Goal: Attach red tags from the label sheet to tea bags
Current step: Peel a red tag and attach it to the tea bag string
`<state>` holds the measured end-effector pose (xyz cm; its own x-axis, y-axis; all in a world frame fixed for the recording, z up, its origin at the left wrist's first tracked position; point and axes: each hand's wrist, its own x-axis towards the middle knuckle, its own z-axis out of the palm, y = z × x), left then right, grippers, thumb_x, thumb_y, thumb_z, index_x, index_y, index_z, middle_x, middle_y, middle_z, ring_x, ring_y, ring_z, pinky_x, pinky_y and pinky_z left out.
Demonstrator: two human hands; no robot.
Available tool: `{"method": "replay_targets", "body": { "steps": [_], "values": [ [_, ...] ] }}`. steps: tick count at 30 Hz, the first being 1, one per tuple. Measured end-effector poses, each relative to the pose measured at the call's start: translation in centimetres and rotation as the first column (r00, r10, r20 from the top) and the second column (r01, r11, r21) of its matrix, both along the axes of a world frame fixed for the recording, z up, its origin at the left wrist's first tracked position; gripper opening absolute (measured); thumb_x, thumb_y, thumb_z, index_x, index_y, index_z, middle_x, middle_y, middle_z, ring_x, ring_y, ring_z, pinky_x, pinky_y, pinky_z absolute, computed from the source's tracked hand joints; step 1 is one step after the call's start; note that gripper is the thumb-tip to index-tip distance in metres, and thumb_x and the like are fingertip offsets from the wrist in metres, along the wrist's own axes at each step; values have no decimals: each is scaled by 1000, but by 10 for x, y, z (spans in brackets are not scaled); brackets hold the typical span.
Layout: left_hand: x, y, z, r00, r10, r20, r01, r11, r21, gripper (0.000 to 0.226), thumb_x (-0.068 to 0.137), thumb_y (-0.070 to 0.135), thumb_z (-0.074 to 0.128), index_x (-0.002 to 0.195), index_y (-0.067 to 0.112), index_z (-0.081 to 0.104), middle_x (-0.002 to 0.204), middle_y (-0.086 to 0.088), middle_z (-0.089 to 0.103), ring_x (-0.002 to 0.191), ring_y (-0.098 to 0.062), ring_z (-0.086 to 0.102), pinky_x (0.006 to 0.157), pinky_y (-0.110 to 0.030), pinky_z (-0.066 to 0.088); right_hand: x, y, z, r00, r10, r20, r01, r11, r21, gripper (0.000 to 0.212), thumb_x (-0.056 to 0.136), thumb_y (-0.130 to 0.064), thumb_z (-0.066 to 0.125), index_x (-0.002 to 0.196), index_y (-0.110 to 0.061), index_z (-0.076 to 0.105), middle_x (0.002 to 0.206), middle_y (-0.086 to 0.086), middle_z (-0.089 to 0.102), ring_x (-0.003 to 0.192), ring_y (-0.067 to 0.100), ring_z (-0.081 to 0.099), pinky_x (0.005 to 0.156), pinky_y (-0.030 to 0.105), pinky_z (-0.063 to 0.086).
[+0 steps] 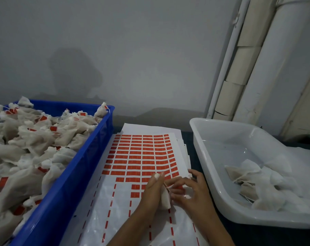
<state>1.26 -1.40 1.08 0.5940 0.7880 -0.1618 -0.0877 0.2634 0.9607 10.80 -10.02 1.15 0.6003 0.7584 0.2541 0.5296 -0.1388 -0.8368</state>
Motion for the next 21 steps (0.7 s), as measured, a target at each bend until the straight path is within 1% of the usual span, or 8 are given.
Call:
{"method": "replay_targets", "body": {
  "steps": [2,5,8,11,14,15,17,21],
  "values": [
    [0,0,-1,1000,-21,20,22,999,-43,23,95,40,35,100,27,53,99,11,65,83,-11,66,59,-15,51,-3,-1,3,999,9,43,-9,1000,-6,38,65,-29,81,78,-57,59,120,-32,38,114,7,43,100,28,33],
    [-1,1,-1,998,-35,48,39,996,-85,23,95,39,36,98,27,55,92,12,68,78,-11,68,53,-15,51,-5,-1,7,999,28,46,-27,1000,-4,54,69,-25,78,87,-69,50,130,-16,43,119,9,41,105,37,32],
    [-2,3,-1,989,-72,127,92,982,-164,26,96,36,36,102,21,57,85,6,74,75,-16,72,53,-22,54,-3,1,8,996,27,-82,-25,999,28,37,69,-17,77,98,-38,65,124,-12,48,108,4,49,94,15,35],
    [-2,6,-2,978,-99,186,142,960,-239,31,97,36,33,106,18,56,88,0,75,79,-20,72,56,-27,56,2,3,8,979,30,-201,-28,1000,13,51,73,-9,72,119,-13,51,120,-5,52,107,8,54,81,5,39],
    [-2,8,-4,983,-101,154,136,962,-237,36,97,40,28,113,21,53,99,-1,73,89,-23,70,67,-30,57,-4,-4,13,999,-28,41,27,999,19,15,74,-25,73,86,-29,65,126,-14,48,115,7,47,98,19,40],
    [-2,10,-5,986,-102,134,131,965,-226,38,97,42,26,116,21,52,103,-1,72,93,-23,69,71,-30,56,-4,-6,16,997,-26,79,26,1000,8,12,71,-36,73,77,-34,63,125,-12,49,115,11,48,102,30,41],
    [-5,13,-4,992,-92,81,104,980,-169,44,98,43,23,121,20,52,106,1,71,94,-19,69,69,-24,54,-2,-9,19,996,-11,91,14,999,-30,18,67,-47,72,70,-37,57,119,-10,50,109,12,52,101,34,42],
    [-13,22,-4,995,88,-42,-87,996,37,41,97,42,27,124,19,46,94,11,69,82,-7,68,58,-14,50,9,-8,14,999,-50,5,50,995,-83,14,78,-15,71,68,-21,63,104,-21,49,96,1,53,88,22,45]
  ]
}}
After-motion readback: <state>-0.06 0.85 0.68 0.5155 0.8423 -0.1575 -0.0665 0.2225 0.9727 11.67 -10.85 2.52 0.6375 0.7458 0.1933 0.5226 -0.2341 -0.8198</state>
